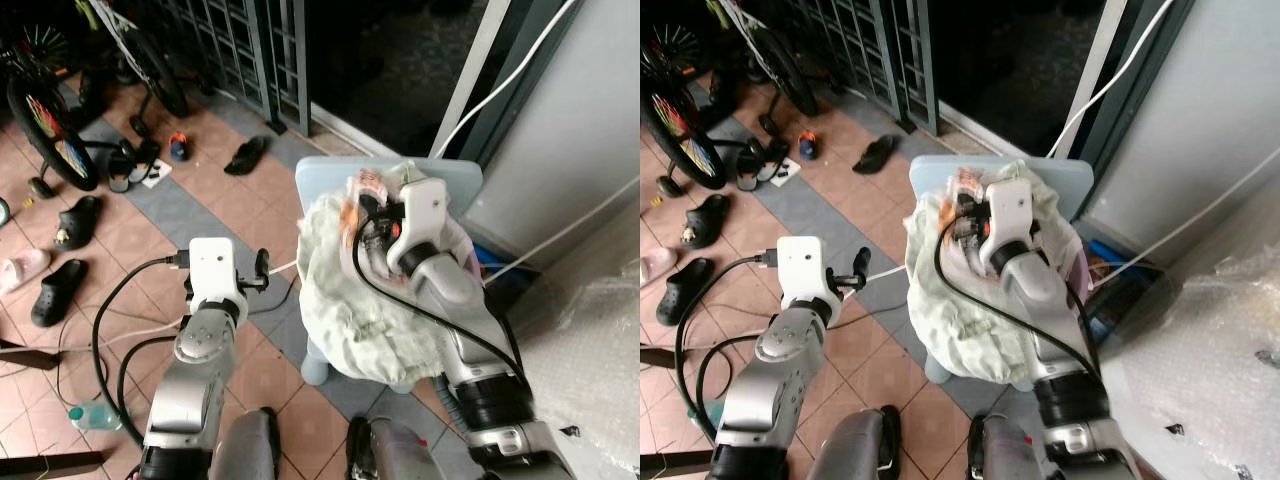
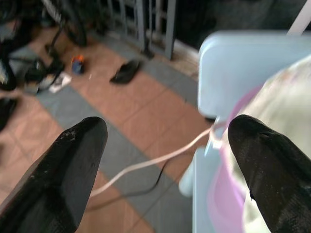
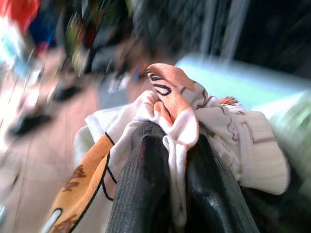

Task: Clothes washing

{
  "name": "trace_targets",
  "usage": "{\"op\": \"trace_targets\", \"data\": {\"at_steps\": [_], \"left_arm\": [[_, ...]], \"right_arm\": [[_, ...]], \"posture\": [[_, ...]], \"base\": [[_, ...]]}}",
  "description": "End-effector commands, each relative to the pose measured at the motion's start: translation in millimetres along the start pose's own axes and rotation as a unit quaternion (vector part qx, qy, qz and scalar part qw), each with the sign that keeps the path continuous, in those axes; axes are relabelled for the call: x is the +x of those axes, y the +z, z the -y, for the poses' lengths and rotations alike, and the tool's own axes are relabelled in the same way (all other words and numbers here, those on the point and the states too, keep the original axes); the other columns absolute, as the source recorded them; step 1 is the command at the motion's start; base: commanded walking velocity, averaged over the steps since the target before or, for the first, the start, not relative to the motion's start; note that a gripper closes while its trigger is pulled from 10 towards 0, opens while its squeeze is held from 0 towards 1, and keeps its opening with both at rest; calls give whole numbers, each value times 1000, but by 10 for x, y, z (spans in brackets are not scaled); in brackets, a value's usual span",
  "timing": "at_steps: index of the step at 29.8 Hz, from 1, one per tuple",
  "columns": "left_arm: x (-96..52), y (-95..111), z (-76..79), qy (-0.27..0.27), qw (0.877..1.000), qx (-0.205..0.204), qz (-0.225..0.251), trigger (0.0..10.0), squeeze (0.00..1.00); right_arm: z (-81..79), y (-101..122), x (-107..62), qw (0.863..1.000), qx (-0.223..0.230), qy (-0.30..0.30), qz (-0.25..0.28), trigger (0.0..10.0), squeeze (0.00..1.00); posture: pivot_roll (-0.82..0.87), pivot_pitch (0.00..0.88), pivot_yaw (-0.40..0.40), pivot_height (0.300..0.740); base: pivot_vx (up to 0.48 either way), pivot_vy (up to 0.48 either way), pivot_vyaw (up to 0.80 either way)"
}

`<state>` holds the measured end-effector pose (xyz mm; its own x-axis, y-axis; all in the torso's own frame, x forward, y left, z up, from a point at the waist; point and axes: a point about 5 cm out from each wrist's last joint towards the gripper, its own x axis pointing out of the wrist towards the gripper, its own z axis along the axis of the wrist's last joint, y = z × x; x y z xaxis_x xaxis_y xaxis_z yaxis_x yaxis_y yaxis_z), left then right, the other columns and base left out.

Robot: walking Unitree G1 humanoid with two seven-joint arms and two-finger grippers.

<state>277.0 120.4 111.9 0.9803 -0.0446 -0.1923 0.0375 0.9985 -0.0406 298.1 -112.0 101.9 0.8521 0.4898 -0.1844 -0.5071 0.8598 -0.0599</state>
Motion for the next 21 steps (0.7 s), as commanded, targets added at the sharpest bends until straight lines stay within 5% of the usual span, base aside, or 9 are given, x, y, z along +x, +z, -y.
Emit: {"op": "trace_targets", "data": {"at_steps": [1,2,4,6,8,9,19,20,21], "left_arm": [[5,-60,-37,0,1000,-9,-11,10000,0],[4,-69,-42,-9,1000,-13,-8,10000,0],[0,-73,-49,-10,1000,-15,-8,10000,0],[-9,-87,-61,-9,1000,-15,-10,10000,0],[-13,-102,-66,-10,1000,-17,-12,10000,0],[-15,-109,-56,-16,1000,-13,-13,10000,0],[-34,-134,-95,-13,1000,-5,-15,10000,0],[-38,-134,-94,-13,1000,-4,-15,10000,0],[-37,-131,-94,-13,1000,-4,-15,10000,0]], "right_arm": [[-90,-124,-55,999,-7,35,-37,0,0],[-137,-297,-146,995,-3,58,-86,7647,0],[-156,-369,-181,992,-14,66,-108,10000,0],[-181,-442,-220,988,-22,75,-131,10000,0],[-177,-433,-201,988,-30,69,-134,10000,290],[-164,-421,-194,988,-32,67,-137,10000,1000],[70,-126,-58,992,-78,20,-96,10000,1000],[81,-120,-50,992,-80,16,-94,980,1000],[85,-124,-48,992,-81,14,-96,0,1000]], "posture": [[2,93,51,740],[-2,81,50,740],[-2,81,50,740],[-6,82,49,740],[-5,81,49,740],[-3,81,49,740],[4,93,44,740],[7,95,44,740],[7,95,44,740]], "base": [[0,0,0],[0,0,0],[0,0,0],[0,0,0],[0,0,0],[0,0,0],[0,0,0],[0,0,0],[0,0,0]]}}
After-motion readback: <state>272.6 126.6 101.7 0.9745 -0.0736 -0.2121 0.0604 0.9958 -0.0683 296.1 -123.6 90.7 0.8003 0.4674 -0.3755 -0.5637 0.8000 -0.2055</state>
